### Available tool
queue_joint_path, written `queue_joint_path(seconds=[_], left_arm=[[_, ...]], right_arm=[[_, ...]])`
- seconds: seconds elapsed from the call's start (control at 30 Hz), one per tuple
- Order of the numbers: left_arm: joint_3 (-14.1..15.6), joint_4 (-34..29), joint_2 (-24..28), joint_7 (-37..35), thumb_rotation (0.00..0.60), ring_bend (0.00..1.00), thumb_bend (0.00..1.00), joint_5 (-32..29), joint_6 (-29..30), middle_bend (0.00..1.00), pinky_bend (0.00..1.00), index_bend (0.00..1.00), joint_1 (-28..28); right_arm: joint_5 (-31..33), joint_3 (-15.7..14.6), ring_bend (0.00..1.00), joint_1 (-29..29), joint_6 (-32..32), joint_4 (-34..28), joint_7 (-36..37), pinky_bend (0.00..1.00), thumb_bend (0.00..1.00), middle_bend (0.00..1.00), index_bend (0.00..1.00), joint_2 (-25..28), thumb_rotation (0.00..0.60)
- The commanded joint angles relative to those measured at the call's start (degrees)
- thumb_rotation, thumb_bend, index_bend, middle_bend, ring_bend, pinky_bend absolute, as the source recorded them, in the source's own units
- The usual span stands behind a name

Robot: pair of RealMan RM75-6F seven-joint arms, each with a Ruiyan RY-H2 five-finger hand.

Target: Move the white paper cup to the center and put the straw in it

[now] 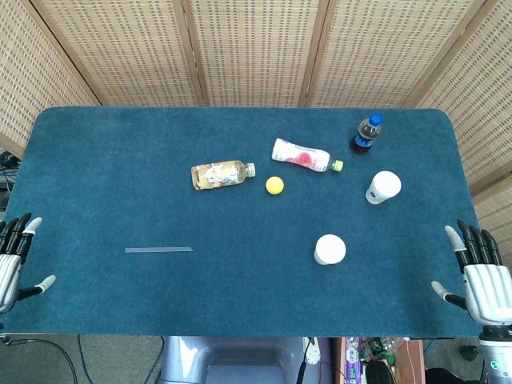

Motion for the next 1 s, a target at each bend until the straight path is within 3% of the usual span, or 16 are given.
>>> queue_joint_path(seconds=[0.03, 0.2, 0.33, 0.5, 0.73, 1.0], left_arm=[[0.1, 0.0, 0.0, 0.2, 0.6, 0.0, 0.03, 0.1, 0.2, 0.0, 0.0, 0.0, 0.1], [0.1, 0.2, -0.2, 0.0, 0.6, 0.0, 0.03, 0.2, 0.4, 0.0, 0.0, 0.0, 0.2], [0.1, -0.2, 0.1, -0.2, 0.6, 0.0, 0.03, 0.2, 0.4, 0.0, 0.0, 0.0, 0.2], [0.7, -1.8, 0.5, 1.7, 0.6, 0.0, 0.03, 0.6, 0.3, 0.0, 0.0, 0.0, 0.5], [0.5, -2.1, 0.1, 2.8, 0.6, 0.0, 0.03, 0.4, 0.5, 0.0, 0.0, 0.0, 0.5], [-0.2, -2.0, 0.2, 2.3, 0.6, 0.0, 0.03, -1.4, -0.7, 0.0, 0.0, 0.0, 0.1]], right_arm=[[-0.1, -0.1, 0.0, 0.0, 0.0, 0.0, 0.2, 0.0, 0.0, 0.0, 0.0, 0.0, 0.6], [-0.9, -0.7, 0.0, 0.3, -0.9, -0.2, 1.7, 0.0, 0.0, 0.0, 0.0, 0.5, 0.6], [-3.3, -1.7, 0.0, 2.3, -3.9, -0.9, 7.1, 0.0, 0.0, 0.0, 0.0, 1.7, 0.6], [-10.0, -3.3, 0.0, 11.2, -15.0, -2.1, 14.6, 0.0, 0.0, 0.0, 0.0, 4.5, 0.6], [-8.8, -1.4, 0.0, 19.6, -25.8, -5.4, 13.0, 0.0, 0.0, 0.0, 0.0, 4.6, 0.6], [-2.8, 0.4, 0.0, 25.5, -35.9, -9.0, 6.1, 0.0, 0.0, 0.0, 0.0, 2.4, 0.6]])
